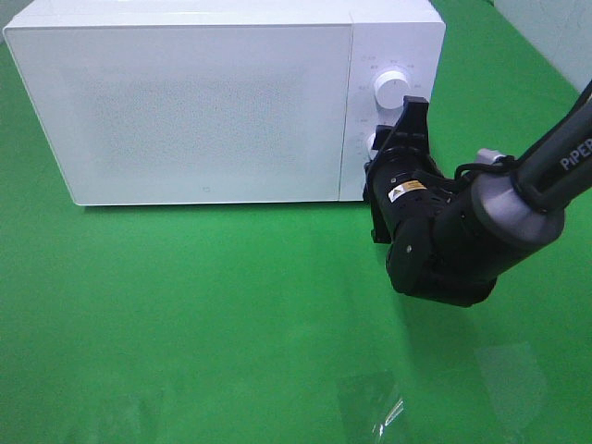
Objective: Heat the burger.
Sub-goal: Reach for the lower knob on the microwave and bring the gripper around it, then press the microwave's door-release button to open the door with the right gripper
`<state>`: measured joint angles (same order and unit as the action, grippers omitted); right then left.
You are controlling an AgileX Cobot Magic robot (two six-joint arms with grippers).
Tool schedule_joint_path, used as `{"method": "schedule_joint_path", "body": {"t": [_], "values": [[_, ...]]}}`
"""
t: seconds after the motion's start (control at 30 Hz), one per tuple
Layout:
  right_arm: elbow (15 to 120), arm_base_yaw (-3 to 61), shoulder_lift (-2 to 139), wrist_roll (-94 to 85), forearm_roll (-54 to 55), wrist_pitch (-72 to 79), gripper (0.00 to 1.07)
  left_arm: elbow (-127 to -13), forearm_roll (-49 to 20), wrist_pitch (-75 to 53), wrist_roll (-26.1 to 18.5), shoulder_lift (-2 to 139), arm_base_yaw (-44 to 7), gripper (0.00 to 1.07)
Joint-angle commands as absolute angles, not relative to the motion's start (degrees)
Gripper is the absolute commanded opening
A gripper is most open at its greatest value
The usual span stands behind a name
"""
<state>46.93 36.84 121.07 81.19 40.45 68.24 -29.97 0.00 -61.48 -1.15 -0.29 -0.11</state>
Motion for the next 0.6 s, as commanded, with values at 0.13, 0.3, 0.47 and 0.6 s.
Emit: {"method": "schedule_joint_path", "body": {"t": [0.13, 0.3, 0.47, 0.6], "values": [[47.3, 36.2, 119.3, 77.8, 40.1, 79.2, 0.72, -29.7, -0.4, -61.4, -0.9, -1.3, -0.1, 0.98], [43.2, 36.2, 116.5, 75.3, 35.6, 74.9, 0.76, -29.7, -0.4, -61.4, -0.9, -1.3, -0.1, 0.98], [38.6, 36.2, 113.0, 73.9, 33.5, 71.9, 0.75, -29.7, -0.3, -61.4, -0.9, -1.3, -0.1, 0.98], [36.3, 36.2, 111.1, 71.4, 32.9, 69.8, 0.75, -29.7, -0.3, -61.4, -0.9, -1.3, -0.1, 0.98]]}}
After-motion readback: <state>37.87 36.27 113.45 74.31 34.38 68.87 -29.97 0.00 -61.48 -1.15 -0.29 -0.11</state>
